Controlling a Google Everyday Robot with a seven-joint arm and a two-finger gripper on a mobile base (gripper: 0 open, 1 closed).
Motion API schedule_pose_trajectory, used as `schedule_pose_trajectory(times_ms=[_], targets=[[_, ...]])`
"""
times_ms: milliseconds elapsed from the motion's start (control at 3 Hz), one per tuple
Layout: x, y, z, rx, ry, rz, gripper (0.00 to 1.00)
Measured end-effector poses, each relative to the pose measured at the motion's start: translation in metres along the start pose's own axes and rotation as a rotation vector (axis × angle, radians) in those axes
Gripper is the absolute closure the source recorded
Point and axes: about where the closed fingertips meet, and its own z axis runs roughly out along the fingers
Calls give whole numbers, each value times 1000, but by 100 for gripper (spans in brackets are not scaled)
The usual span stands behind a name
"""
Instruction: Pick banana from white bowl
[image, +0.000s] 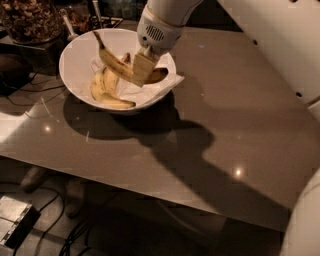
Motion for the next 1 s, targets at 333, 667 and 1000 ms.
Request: schedule_pose_trajectory(times_ms=[333,667,1000], targets=[[16,16,-32,-23,-64,-41,100],[71,35,-72,-21,-107,-12,100],[72,33,-73,-18,-109,-8,100]])
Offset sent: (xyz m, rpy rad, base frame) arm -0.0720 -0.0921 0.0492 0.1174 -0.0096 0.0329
